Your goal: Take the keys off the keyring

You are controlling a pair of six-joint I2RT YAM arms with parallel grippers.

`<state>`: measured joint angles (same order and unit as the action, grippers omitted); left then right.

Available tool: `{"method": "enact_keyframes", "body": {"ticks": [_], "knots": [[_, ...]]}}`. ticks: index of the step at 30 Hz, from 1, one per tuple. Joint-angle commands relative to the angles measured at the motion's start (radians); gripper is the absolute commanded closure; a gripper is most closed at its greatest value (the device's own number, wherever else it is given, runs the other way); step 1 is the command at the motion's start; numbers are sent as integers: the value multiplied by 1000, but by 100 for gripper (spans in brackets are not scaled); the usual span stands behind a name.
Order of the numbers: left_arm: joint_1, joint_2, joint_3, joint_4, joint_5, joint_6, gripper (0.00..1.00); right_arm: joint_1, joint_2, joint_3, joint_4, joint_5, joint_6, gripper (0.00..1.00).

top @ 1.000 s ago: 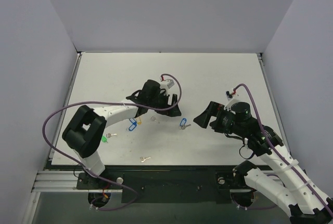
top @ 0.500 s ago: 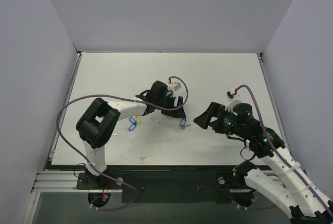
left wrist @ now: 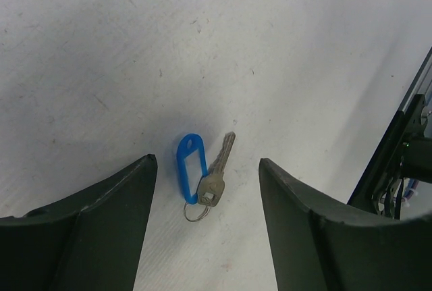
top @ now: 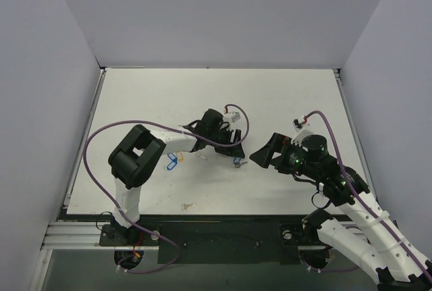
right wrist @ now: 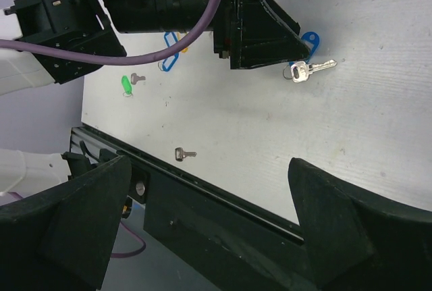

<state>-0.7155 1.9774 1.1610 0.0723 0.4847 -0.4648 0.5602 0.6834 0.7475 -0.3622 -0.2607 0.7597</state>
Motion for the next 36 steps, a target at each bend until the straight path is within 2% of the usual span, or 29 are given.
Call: {"method": "enact_keyframes", "body": {"ticks": [1,13,21,30,34,36], "knots": [[-13,11,40,32,29,12,28,9,-10,6,26,-14,9,5],[-27,32,43,11,11,29,36,13,-12,18,25,-15,18,5],[-29,54,42,11,0,34,49,17,-12,35,17,-15,21,5],[-30,77,46,9,-1,40,59,20,-10,33,16,-11,21,5],[-29,84,48,7,-1,44,72,20,-8,38,17,-9,20,5],[-30,87,51,4,0,41,86,20,-5,39,17,-8,20,5]]}}
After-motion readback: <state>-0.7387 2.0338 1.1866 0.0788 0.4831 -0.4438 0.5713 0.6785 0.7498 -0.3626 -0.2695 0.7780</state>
